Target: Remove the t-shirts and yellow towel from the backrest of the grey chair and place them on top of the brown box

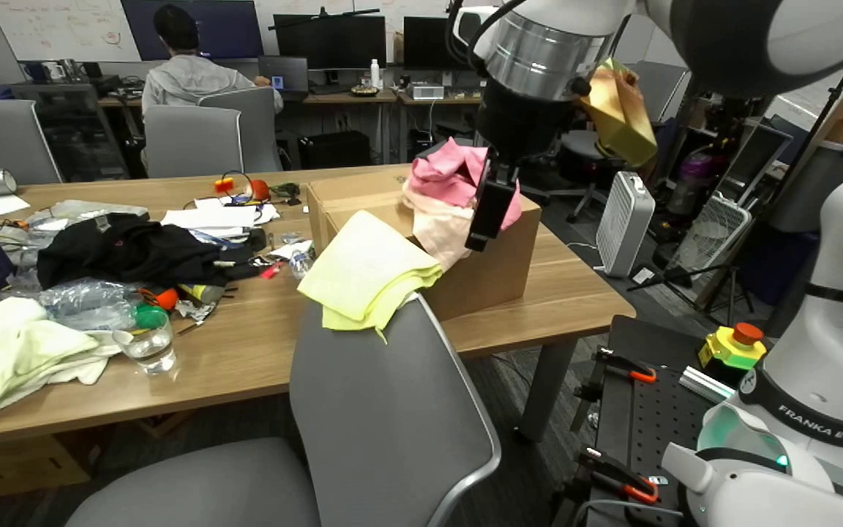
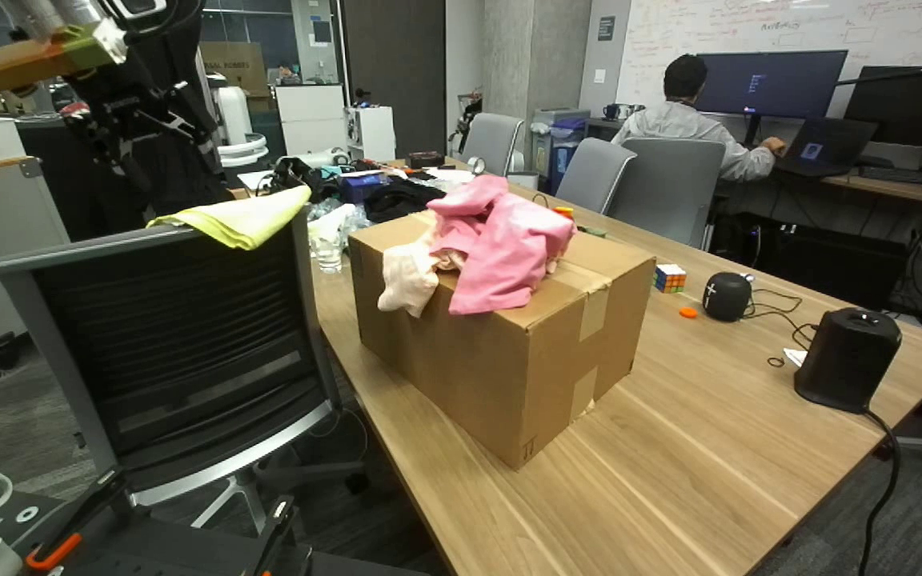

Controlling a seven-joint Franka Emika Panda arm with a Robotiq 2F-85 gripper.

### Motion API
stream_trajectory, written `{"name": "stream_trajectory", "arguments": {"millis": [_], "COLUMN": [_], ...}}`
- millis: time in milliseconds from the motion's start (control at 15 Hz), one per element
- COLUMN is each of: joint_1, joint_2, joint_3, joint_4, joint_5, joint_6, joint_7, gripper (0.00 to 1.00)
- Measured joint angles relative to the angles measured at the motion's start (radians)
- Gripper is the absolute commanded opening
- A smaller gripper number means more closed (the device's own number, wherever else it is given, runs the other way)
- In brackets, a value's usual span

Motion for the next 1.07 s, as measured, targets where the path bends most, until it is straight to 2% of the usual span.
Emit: {"name": "stream_trajectory", "arguments": {"millis": [400,1067], "joint_1": [0.003,0.007], "joint_2": [0.008,0.047], "joint_3": [0.054,0.171], "joint_4": [-0.068,-0.127], "joint_5": [0.044,0.067], "joint_6": [0.192,0.396], "joint_7": [0.067,0.191], "gripper": [1.0,1.0]}}
